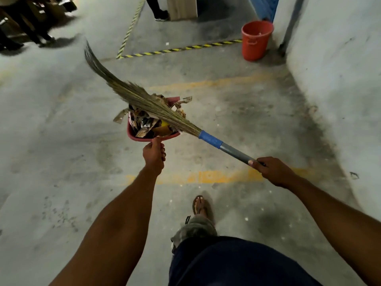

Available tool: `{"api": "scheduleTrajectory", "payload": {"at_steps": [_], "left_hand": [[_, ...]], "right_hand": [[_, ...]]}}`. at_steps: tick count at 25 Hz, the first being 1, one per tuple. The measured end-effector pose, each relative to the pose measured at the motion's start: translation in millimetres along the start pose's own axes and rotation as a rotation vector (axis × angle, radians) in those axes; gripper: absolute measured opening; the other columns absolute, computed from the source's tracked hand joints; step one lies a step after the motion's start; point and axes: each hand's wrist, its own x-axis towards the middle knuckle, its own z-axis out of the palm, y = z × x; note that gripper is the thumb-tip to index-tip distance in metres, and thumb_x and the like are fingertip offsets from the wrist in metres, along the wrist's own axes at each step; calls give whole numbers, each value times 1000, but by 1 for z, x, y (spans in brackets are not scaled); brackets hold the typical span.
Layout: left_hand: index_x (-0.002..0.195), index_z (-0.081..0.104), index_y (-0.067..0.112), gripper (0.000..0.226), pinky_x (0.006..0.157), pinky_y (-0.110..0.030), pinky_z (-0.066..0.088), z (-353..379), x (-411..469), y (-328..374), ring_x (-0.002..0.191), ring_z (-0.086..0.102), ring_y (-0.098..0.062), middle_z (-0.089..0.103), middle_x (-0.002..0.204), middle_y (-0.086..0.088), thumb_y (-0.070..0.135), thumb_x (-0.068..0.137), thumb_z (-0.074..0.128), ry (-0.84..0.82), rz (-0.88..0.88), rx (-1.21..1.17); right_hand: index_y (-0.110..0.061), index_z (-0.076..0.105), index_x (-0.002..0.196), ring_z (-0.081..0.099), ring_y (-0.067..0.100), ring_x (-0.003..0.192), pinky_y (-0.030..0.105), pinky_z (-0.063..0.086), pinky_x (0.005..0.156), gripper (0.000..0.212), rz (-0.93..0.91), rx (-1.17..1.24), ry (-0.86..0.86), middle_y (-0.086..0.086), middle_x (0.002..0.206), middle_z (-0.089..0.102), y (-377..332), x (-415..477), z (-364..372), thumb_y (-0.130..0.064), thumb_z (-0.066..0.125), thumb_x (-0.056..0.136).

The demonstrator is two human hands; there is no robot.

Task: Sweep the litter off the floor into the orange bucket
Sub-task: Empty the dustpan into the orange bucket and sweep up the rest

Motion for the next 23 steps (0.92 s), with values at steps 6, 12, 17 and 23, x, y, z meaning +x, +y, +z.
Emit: {"api": "scheduleTrajectory", "payload": {"at_steps": [6, 12, 17, 23], "left_hand": [[71, 57, 8, 33, 42, -22, 30, 92, 139, 62, 44, 40, -13, 49, 59, -3, 30, 95, 63, -53, 30, 52], [72, 56, 8, 29, 43, -22, 27, 194, 258, 146, 45, 38, -14, 48, 61, -4, 28, 92, 63, -98, 19, 82], [70, 52, 11, 29, 42, -20, 24, 305, 348, 188, 44, 35, -14, 46, 61, -4, 26, 92, 63, -137, 14, 68], [68, 49, 12, 30, 43, -21, 21, 450, 434, 240, 40, 32, -12, 43, 59, -3, 23, 92, 63, -145, 30, 45]], "right_hand": [[-12, 54, 69, 43, 19, 46, 31, 34, 52, 64, 125, 158, -48, 2, 56, 51, -18, 153, -43, -71, 52, 93], [-19, 50, 62, 39, 19, 43, 34, 33, 48, 66, 226, 282, -38, 0, 49, 47, -47, 283, -105, -81, 54, 84], [-15, 55, 69, 33, 18, 41, 27, 29, 46, 66, 319, 398, -43, 6, 52, 45, -34, 398, -164, -79, 57, 85], [-16, 55, 72, 32, 16, 41, 25, 27, 45, 63, 324, 447, -40, 9, 56, 45, 4, 535, -252, -77, 55, 87]]}}
